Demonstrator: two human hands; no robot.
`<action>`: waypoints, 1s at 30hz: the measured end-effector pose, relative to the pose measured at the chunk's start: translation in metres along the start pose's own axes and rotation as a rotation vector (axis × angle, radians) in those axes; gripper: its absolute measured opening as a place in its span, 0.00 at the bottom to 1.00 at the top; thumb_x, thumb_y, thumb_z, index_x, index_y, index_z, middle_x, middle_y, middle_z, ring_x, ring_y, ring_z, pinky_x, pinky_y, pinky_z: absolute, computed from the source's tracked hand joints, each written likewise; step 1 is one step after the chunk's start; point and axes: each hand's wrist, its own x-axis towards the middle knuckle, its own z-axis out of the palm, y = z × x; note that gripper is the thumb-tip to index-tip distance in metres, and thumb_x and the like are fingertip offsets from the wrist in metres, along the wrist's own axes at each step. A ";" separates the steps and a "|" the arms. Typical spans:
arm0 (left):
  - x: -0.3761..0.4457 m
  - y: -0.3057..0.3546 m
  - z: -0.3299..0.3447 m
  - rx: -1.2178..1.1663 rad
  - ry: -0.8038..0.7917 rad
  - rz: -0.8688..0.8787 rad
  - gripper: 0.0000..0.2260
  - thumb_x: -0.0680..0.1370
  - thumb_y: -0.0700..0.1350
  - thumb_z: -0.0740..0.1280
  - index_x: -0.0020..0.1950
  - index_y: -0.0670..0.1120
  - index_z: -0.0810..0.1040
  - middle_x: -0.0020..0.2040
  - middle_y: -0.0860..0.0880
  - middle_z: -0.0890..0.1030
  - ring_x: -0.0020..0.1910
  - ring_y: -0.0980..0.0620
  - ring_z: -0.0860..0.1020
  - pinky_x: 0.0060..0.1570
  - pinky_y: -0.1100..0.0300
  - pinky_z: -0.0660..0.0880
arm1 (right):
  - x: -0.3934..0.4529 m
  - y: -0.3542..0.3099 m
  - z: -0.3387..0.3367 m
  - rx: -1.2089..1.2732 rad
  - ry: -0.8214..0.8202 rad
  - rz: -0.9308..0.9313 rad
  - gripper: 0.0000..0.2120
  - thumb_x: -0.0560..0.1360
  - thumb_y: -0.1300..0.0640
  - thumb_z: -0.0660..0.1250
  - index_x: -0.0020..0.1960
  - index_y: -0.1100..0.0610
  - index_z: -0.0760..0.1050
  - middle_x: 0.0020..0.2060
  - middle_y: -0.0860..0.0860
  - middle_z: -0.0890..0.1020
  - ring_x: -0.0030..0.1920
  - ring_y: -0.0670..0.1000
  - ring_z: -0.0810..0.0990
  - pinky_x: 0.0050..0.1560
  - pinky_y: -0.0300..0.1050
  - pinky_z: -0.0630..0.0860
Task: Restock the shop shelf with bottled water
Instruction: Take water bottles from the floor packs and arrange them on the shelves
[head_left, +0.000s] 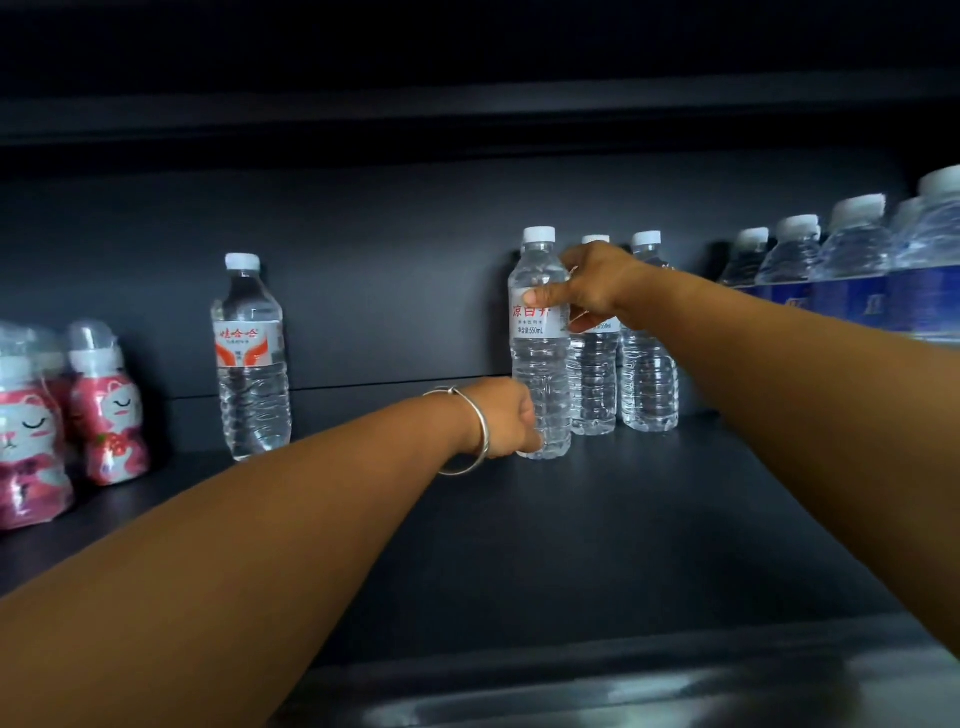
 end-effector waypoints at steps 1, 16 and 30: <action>-0.001 0.000 0.000 -0.002 0.004 -0.001 0.05 0.76 0.44 0.67 0.48 0.43 0.76 0.43 0.46 0.76 0.39 0.49 0.73 0.44 0.60 0.72 | -0.001 0.000 0.001 -0.003 0.013 0.004 0.20 0.67 0.55 0.76 0.55 0.59 0.75 0.47 0.57 0.82 0.45 0.55 0.82 0.47 0.51 0.81; -0.037 0.048 -0.001 -0.023 0.111 -0.030 0.06 0.73 0.43 0.69 0.48 0.44 0.77 0.46 0.46 0.78 0.44 0.49 0.74 0.54 0.55 0.75 | -0.080 -0.005 -0.017 -0.629 -0.027 -0.098 0.27 0.77 0.46 0.64 0.71 0.57 0.65 0.66 0.57 0.72 0.66 0.56 0.70 0.61 0.43 0.66; -0.145 0.236 0.093 0.066 0.317 0.155 0.19 0.72 0.45 0.70 0.61 0.44 0.71 0.61 0.43 0.71 0.62 0.43 0.70 0.61 0.50 0.68 | -0.337 0.061 -0.121 -1.067 -0.027 -0.138 0.23 0.75 0.49 0.62 0.67 0.54 0.66 0.64 0.54 0.72 0.66 0.59 0.67 0.62 0.54 0.62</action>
